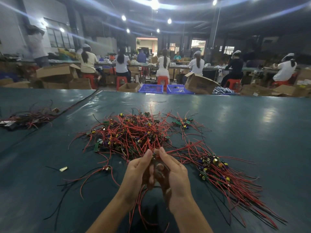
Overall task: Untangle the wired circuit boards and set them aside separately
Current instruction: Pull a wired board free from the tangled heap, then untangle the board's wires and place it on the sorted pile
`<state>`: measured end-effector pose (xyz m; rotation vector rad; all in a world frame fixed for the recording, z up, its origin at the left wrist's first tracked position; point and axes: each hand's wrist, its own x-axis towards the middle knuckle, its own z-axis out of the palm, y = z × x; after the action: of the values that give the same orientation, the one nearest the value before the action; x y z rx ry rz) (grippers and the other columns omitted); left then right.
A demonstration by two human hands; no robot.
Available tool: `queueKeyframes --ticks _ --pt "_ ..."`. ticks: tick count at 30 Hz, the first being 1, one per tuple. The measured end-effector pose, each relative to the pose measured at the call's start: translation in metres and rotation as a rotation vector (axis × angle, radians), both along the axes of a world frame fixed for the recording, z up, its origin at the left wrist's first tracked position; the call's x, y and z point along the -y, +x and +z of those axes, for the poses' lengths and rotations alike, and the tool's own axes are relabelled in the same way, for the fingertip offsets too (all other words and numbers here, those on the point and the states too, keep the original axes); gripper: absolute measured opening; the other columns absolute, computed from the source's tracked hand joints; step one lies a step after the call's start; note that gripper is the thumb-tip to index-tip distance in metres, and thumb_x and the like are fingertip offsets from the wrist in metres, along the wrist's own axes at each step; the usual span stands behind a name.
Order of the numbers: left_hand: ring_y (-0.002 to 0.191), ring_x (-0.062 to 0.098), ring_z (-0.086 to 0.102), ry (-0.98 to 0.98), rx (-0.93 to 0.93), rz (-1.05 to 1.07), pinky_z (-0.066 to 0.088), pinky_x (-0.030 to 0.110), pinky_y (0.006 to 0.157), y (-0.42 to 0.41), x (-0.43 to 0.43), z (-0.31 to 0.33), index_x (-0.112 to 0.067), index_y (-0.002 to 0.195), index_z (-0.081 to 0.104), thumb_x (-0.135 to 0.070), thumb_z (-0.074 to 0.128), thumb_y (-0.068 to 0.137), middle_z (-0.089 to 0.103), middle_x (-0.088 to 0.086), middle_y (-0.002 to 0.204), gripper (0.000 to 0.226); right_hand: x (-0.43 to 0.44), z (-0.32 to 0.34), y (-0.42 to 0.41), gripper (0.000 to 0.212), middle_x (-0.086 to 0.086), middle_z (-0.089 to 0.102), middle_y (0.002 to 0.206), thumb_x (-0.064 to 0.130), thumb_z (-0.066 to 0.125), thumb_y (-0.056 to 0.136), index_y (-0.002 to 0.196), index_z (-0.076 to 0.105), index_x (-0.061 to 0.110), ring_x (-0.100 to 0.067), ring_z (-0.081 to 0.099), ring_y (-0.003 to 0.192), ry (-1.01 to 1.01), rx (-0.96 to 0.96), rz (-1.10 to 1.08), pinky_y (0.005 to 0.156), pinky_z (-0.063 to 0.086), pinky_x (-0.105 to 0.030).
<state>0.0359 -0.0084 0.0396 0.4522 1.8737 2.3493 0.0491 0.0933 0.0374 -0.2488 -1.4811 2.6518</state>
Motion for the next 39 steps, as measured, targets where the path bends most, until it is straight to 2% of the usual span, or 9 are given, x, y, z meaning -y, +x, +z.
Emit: queueKeyframes --ticks 3,6,8,16,19,23,26,29,39 --pt "0.04 0.018 0.043 0.049 -0.063 0.123 0.038 0.022 0.042 0.001 -0.004 -0.002 0.005 0.057 0.053 -0.051 0.05 0.082 0.047 0.012 0.047 0.061 0.006 0.002 0.001 0.038 -0.02 0.073 0.09 0.043 0.082 0.06 0.085 0.081 0.014 -0.034 0.065 0.084 0.021 -0.006 -0.017 0.089 0.054 -0.051" --pt "0.037 0.015 0.047 0.03 -0.138 0.242 0.038 0.019 0.039 -0.001 -0.007 -0.004 -0.008 0.049 0.062 -0.039 0.054 0.082 0.052 0.008 0.044 0.045 0.01 0.002 0.002 0.028 -0.01 0.066 0.068 0.038 0.079 0.065 0.08 0.08 0.014 -0.022 0.06 0.06 0.037 0.01 0.004 0.06 0.055 -0.036" --pt "0.039 0.014 0.051 -0.034 -0.218 0.283 0.039 0.019 0.04 0.0 -0.006 -0.008 -0.007 0.051 0.065 -0.037 0.054 0.082 0.057 0.006 0.045 0.044 0.011 0.001 0.002 0.016 -0.013 0.062 0.073 0.028 0.076 0.076 0.083 0.08 0.014 -0.022 0.055 0.06 -0.009 0.033 0.046 0.052 0.049 -0.029" --pt "0.037 0.013 0.04 -0.074 -0.311 0.37 0.031 0.019 0.04 -0.003 -0.004 -0.013 -0.002 0.044 0.05 -0.052 0.057 0.09 0.047 0.001 0.04 0.068 0.007 0.001 0.004 0.046 -0.018 0.074 0.102 0.032 0.072 0.066 0.102 0.077 0.004 -0.024 0.073 0.086 -0.071 0.003 0.185 0.072 0.057 -0.031" --pt "0.032 0.004 0.038 -0.181 -0.47 0.434 0.028 0.014 0.04 -0.003 -0.002 -0.017 -0.019 0.037 0.05 -0.04 0.052 0.092 0.044 -0.01 0.034 0.059 0.004 0.002 0.003 0.046 -0.019 0.073 0.108 0.03 0.071 0.071 0.107 0.074 0.001 -0.029 0.07 0.096 -0.072 0.018 0.198 0.085 0.055 -0.036" --pt "0.035 0.0 0.027 -0.285 -0.605 0.46 0.02 0.016 0.043 -0.004 0.0 -0.018 -0.02 0.042 0.037 -0.043 0.046 0.095 0.034 -0.011 0.039 0.058 -0.005 0.004 0.0 0.026 -0.008 0.066 0.093 0.027 0.072 0.076 0.098 0.08 0.015 -0.023 0.057 0.085 -0.11 0.091 0.153 0.073 0.049 -0.032" --pt "0.036 0.004 0.025 -0.307 -0.645 0.469 0.018 0.019 0.042 -0.006 0.0 -0.019 -0.014 0.042 0.031 -0.043 0.047 0.095 0.031 -0.003 0.04 0.062 -0.017 0.006 -0.004 0.018 0.003 0.062 0.074 0.024 0.07 0.084 0.097 0.08 0.017 -0.009 0.053 0.059 -0.12 0.126 0.098 0.051 0.044 -0.022" --pt "0.035 0.004 0.025 -0.311 -0.662 0.476 0.019 0.018 0.042 -0.005 -0.001 -0.02 -0.013 0.041 0.031 -0.044 0.047 0.095 0.031 -0.002 0.039 0.064 -0.026 0.007 -0.004 0.025 0.008 0.071 0.083 0.027 0.077 0.075 0.098 0.08 0.017 -0.007 0.056 0.057 -0.114 0.105 0.067 0.049 0.045 -0.022" --pt "0.035 0.006 0.027 -0.281 -0.638 0.465 0.021 0.026 0.039 -0.007 0.002 -0.016 -0.021 0.041 0.033 -0.043 0.047 0.095 0.032 -0.009 0.039 0.06 -0.027 0.009 -0.007 0.021 -0.01 0.077 0.088 0.006 0.066 0.084 0.085 0.081 0.02 -0.01 0.061 0.049 -0.152 -0.09 -0.206 0.039 0.043 -0.018"
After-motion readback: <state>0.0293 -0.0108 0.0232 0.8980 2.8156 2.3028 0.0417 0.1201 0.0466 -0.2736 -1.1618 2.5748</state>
